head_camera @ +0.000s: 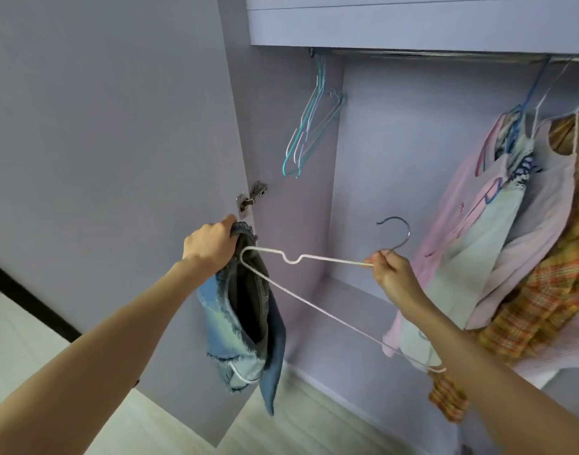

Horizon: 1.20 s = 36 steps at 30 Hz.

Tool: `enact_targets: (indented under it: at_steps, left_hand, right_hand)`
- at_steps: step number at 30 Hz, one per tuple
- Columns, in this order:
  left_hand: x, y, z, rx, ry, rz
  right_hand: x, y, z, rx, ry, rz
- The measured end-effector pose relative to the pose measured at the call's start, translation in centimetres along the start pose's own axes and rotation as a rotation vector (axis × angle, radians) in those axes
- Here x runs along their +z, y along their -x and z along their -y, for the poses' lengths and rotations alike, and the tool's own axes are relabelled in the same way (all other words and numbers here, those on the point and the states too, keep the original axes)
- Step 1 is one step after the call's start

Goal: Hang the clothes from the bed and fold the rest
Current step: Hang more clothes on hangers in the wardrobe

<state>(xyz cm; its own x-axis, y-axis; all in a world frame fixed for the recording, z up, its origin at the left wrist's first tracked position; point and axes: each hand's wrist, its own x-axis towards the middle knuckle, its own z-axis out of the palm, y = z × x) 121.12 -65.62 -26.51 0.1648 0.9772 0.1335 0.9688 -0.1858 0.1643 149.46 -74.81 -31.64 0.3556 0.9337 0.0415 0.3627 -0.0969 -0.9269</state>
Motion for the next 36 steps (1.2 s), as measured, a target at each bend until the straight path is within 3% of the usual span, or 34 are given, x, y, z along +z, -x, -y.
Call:
enact_targets:
  at_steps: [7,9,11,14,16,19,20,22,25,27,29,31,34,36]
  left_hand:
    - [-1.6,1.3,-2.1,0.082,0.119,-0.058]
    - [-2.1,2.5,-3.6,0.167,0.182,-0.013]
    - [-2.4,3.9,-4.6,0.278,0.151,0.061]
    - [-2.5,5.4,-4.3,0.389,-0.162,0.183]
    - [-2.7,5.6,-3.6,0.415,-0.272,0.098]
    - [-3.0,4.9,-3.6,0.434,-0.206,-0.168]
    - [-2.9,4.5,-3.9,0.446,-0.209,-0.163]
    - [-2.5,3.7,-4.3,0.467,-0.191,0.001]
    - [-2.3,2.6,-3.9,0.488,-0.04,0.21]
    - [-1.9,2.4,-3.2,0.54,0.1,0.211]
    - [-1.4,2.6,-2.7,0.547,0.211,0.163]
    - [-1.3,3.1,-2.5,0.493,0.273,0.159]
    - [-1.2,3.6,-2.5,0.495,0.286,0.178]
    - [-1.4,4.0,-2.6,0.524,0.278,0.148]
  right_hand:
    - [4.5,1.4,1.9,-0.18,0.608,0.166]
    - [6.2,1.9,2.6,-0.224,0.511,0.089]
    - [7.1,2.0,3.0,-0.234,0.231,-0.02]
    - [7.1,2.1,3.5,-0.208,-0.042,-0.095]
    - [7.0,2.4,3.9,-0.262,-0.062,-0.092]
    - [7.0,2.8,4.4,-0.347,-0.06,-0.031]
    - [7.0,2.9,4.7,-0.372,-0.057,-0.022]
    - [6.9,3.2,5.2,-0.412,-0.051,-0.002]
    - [5.8,2.9,6.0,-0.279,-0.21,0.225]
    - [4.0,2.1,6.3,-0.063,-0.413,0.566]
    - [2.0,0.8,6.1,0.133,-0.581,0.767]
    - [1.2,-0.5,5.5,0.171,-0.445,0.759]
    - [3.3,-1.0,5.3,0.041,-0.01,0.777]
    - [5.8,-0.4,5.7,-0.042,0.115,0.843]
